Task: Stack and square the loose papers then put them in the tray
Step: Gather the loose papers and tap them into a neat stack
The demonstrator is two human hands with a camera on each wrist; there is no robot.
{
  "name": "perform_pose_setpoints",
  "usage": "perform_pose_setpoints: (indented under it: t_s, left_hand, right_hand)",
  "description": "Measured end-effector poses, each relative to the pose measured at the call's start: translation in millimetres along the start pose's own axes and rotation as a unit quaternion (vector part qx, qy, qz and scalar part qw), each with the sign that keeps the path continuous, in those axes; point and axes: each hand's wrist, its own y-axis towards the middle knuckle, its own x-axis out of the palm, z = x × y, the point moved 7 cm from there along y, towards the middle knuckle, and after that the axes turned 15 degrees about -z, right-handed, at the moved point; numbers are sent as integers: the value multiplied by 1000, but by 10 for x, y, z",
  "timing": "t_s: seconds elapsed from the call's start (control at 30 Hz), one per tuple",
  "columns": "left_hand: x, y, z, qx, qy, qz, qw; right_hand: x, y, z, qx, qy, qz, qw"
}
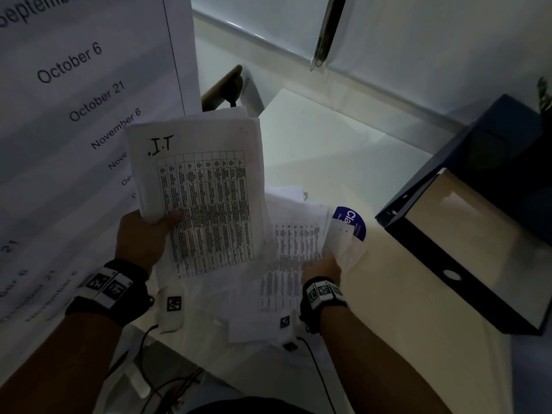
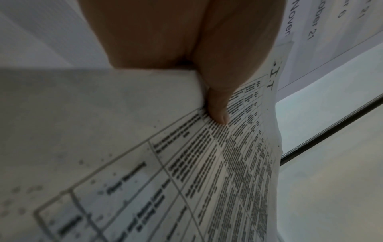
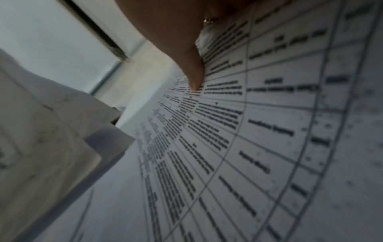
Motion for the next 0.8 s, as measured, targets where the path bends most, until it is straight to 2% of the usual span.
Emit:
perform_pose_setpoints:
  t_s: [0.1, 0.2, 0.33, 0.4, 0.47, 0.57, 0.67, 0.8]
  left_hand:
    - [-15, 13, -111, -14, 0, -9, 1000]
    - [81, 8, -249, -40, 0, -32, 999]
    - [277, -9, -441, -77, 1, -63, 995]
    - [343, -13, -528, -97, 2, -75, 992]
    - [361, -18, -580, -109, 7, -78, 991]
    - [306, -9, -661, -126, 32, -67, 989]
    - [297, 24, -794, -158, 62, -85, 982]
    - [478, 16, -941, -213, 95, -115, 966]
  right_hand:
    - [-208, -68, 26, -43, 4, 31, 999]
    - [-359, -57, 154, -33, 31, 39, 998]
    - [-258, 41, 366, 13, 146, -52, 988]
    - [-203, 2, 351, 16, 131, -91, 987]
    - [-254, -91, 247, -15, 111, -91, 990]
    - [-518, -333, -16, -112, 78, -53, 989]
    - [-946, -657, -392, -187, 2, 27, 982]
    - [-1543, -1117, -931, -291, -45, 155, 943]
